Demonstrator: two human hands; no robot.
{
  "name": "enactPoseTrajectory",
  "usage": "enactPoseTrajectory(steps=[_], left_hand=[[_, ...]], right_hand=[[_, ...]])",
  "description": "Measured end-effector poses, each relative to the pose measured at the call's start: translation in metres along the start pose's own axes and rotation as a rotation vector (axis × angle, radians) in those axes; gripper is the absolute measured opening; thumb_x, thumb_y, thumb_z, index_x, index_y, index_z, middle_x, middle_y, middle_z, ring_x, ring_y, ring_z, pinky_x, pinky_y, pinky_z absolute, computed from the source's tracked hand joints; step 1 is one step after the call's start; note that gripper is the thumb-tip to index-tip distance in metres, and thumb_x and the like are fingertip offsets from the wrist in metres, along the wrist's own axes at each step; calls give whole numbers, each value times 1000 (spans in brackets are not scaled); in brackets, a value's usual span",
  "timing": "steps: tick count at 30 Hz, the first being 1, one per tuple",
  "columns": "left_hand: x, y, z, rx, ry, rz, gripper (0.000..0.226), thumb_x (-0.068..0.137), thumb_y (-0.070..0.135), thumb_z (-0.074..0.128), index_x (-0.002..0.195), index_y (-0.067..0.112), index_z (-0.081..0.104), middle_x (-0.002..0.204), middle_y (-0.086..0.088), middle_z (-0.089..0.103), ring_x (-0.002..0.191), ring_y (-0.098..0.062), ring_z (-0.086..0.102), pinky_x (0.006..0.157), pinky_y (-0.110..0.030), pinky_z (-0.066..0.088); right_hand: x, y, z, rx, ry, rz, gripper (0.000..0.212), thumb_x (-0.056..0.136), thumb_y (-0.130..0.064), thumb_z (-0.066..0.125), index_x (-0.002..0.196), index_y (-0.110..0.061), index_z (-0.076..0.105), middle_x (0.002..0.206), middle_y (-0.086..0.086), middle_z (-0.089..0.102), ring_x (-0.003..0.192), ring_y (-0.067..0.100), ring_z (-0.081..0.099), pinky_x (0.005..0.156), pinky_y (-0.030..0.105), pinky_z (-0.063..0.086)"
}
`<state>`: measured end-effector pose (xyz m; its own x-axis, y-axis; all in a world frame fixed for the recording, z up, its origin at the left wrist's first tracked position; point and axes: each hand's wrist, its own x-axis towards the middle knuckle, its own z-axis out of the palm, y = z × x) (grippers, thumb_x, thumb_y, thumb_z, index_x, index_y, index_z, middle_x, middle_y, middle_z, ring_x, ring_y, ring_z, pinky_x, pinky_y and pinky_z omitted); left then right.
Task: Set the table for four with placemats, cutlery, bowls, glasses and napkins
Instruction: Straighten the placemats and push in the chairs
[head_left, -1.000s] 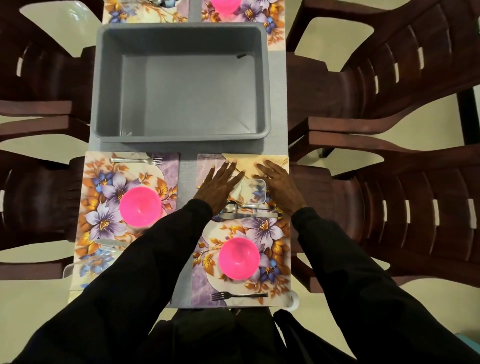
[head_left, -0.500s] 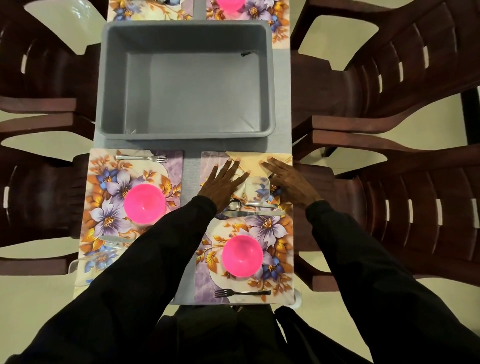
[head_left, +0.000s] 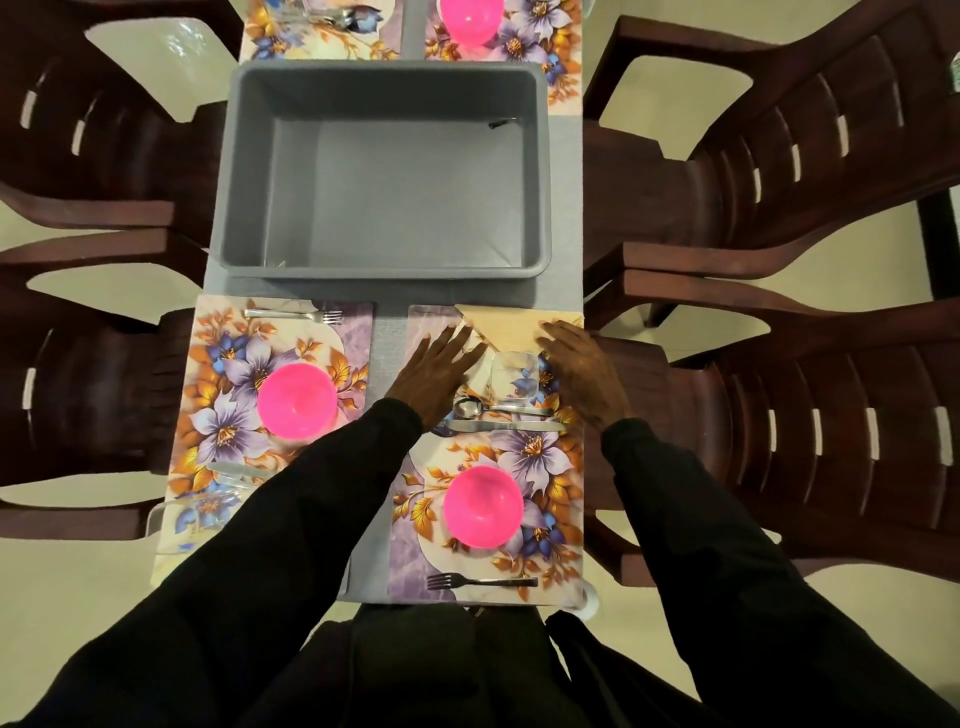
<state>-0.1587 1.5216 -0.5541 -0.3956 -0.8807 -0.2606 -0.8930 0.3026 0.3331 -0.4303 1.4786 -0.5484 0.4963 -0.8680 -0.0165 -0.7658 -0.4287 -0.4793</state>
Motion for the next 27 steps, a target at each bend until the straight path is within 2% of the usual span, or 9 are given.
enactPoseTrajectory(steps=[3, 5, 7, 10, 13, 17, 20, 24, 27], left_hand=[[-17, 3, -8, -88, 78, -51, 70, 96, 3, 63, 158, 15, 32, 167, -14, 23, 155, -33, 21, 124, -47, 17], [-29, 6, -15, -130, 151, -85, 59, 98, 5, 62, 153, 9, 41, 160, -17, 38, 148, -37, 36, 121, -48, 28], [-42, 10, -25, -142, 214, -113, 49, 100, 9, 60, 148, 5, 49, 152, -20, 49, 140, -40, 47, 116, -49, 37], [-61, 13, -38, -125, 298, -127, 41, 103, 16, 57, 141, 1, 55, 142, -23, 58, 131, -42, 55, 110, -51, 45], [-85, 16, -53, -100, 365, -124, 42, 104, 24, 50, 137, 0, 59, 136, -23, 62, 125, -40, 60, 106, -50, 48], [-119, 24, -72, -107, 441, -164, 38, 103, 23, 56, 134, 1, 62, 134, -21, 64, 124, -39, 62, 105, -47, 48], [-152, 22, -81, -132, 468, -203, 42, 103, 28, 51, 135, 3, 63, 136, -19, 64, 126, -37, 61, 108, -45, 45], [-202, 5, -92, -187, 466, -270, 48, 104, 34, 44, 137, 4, 61, 141, -16, 61, 131, -35, 57, 112, -47, 44], [-240, -18, -98, -212, 509, -286, 45, 104, 33, 46, 138, 7, 61, 142, -13, 61, 132, -33, 57, 111, -46, 45]], right_hand=[[-9, -5, -7, 105, 99, 96, 56, 75, 4, 81, 129, 3, 63, 127, 23, 65, 118, 40, 63, 105, 44, 49], [-14, -8, -10, 196, 108, 177, 50, 86, -2, 72, 134, -6, 61, 124, 18, 66, 112, 34, 66, 100, 49, 55], [-19, -17, -21, 211, 126, 237, 38, 94, -8, 61, 131, -12, 64, 120, 13, 69, 108, 28, 67, 96, 45, 56], [-26, -44, -46, 148, 243, 210, 31, 96, -8, 55, 122, -8, 70, 118, 15, 71, 107, 28, 64, 94, 35, 52], [-32, -71, -66, 103, 291, 161, 29, 97, -14, 54, 120, -7, 71, 115, 15, 72, 104, 30, 65, 89, 36, 52], [-41, -99, -78, 65, 319, 114, 28, 97, -17, 59, 120, -7, 71, 116, 13, 72, 104, 30, 65, 91, 38, 51], [-48, -129, -77, 57, 353, 57, 26, 97, -16, 64, 119, -7, 71, 115, 13, 73, 105, 30, 65, 91, 39, 51], [-56, -184, -60, 76, 305, -8, 27, 97, -19, 65, 122, -10, 70, 117, 10, 72, 109, 27, 64, 92, 39, 51], [-60, -228, -36, 127, 281, -41, 27, 95, -18, 67, 121, -11, 70, 117, 10, 71, 110, 29, 64, 91, 41, 53]])
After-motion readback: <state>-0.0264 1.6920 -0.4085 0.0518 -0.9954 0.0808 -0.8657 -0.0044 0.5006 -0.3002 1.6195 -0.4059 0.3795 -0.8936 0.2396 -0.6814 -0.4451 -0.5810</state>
